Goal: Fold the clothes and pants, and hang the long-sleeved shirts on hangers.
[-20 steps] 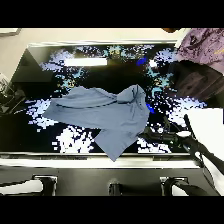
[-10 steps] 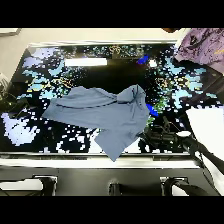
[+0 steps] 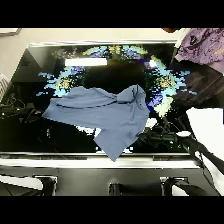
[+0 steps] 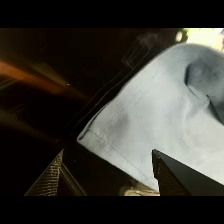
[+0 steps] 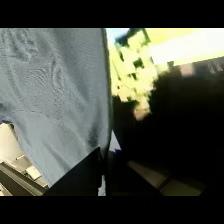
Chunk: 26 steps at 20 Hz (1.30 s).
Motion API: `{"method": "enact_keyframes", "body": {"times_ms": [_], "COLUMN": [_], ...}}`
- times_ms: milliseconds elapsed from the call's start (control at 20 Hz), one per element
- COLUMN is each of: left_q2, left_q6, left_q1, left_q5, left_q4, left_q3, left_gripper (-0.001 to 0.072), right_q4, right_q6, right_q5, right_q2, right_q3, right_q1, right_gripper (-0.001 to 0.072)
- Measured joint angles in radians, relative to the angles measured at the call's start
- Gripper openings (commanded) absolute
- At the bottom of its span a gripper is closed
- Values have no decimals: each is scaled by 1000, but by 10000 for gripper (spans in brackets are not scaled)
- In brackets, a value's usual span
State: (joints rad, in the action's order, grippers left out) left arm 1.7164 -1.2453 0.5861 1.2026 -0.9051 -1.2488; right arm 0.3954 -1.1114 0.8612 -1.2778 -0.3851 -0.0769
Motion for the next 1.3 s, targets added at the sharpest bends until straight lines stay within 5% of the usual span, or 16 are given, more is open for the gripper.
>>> {"method": "enact_keyframes", "body": {"times_ms": [350,450,550,900,1300], "left_q2": [45,57,64,36,-183], "left_q6": [12,13,12,12,-78], "left_q1": [-18,-31,-39,-54,-140], "left_q5": [11,-1,-14,0,-8], "left_q4": [27,21,7,0,6], "left_q3": [-1,0,1,-81,-502], "left_gripper": [593,260,15,12,10], "right_q4": [-6,-7,-8,38,226], "right_q6": [-4,-6,-7,5,-96], "right_q5": [1,1,2,50,174], "right_q2": [0,0,0,32,54], "right_q3": [-1,-1,-1,-110,-896], "right_q1": [0,0,0,0,1], "right_gripper": [32,32,32,30,30]}}
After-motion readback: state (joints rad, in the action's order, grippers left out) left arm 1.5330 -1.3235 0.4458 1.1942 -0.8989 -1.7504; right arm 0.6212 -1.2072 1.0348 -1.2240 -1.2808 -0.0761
